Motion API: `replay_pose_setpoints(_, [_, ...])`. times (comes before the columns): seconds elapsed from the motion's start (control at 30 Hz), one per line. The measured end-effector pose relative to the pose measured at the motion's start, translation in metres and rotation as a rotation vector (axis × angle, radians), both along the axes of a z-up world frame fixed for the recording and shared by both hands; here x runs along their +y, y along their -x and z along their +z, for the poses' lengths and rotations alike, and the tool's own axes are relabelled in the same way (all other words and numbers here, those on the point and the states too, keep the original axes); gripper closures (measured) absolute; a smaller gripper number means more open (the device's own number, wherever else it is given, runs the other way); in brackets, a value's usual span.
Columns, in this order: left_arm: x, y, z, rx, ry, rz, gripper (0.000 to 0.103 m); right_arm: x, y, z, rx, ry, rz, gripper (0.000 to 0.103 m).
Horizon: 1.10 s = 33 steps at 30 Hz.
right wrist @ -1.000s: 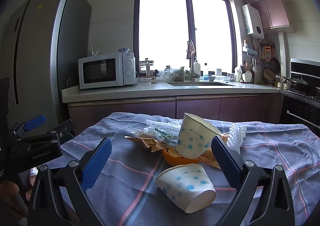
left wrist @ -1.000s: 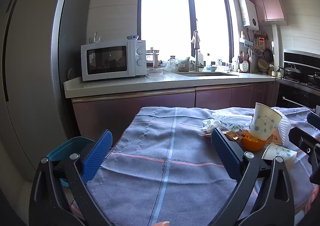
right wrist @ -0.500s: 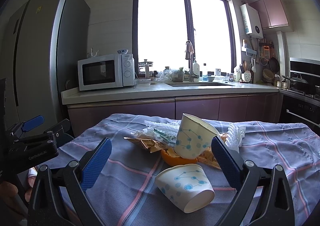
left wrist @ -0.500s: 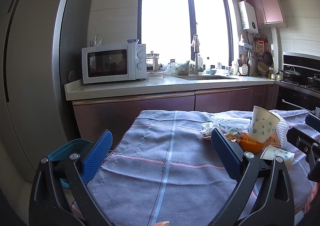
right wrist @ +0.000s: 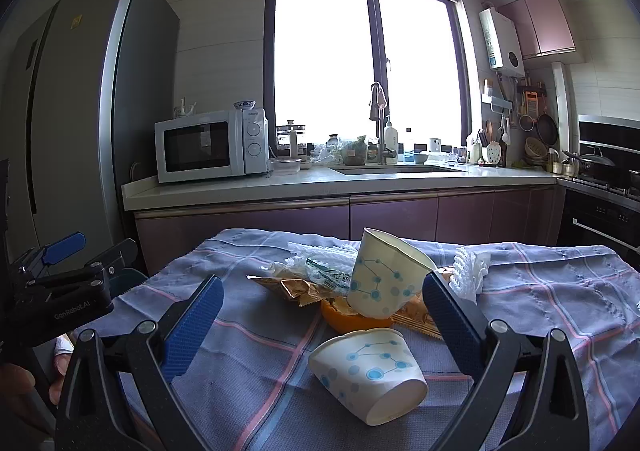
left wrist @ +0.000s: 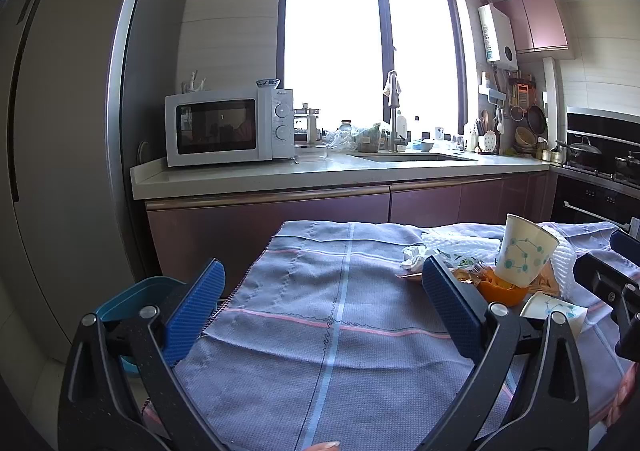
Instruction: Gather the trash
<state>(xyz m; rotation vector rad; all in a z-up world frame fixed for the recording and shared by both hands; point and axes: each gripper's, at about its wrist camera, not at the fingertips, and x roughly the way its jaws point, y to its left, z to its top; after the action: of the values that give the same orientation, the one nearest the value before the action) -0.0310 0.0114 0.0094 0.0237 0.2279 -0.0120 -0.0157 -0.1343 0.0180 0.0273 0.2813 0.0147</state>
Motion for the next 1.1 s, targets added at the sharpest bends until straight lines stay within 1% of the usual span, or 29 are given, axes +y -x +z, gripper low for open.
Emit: replay_pose_setpoints(1.1, [0.0013,0.0008,0.0005,0.001,0.003,-0.001,0.006,-0.0004,-0.0025,-0.0009,0.006,-0.009,0.003,0.007])
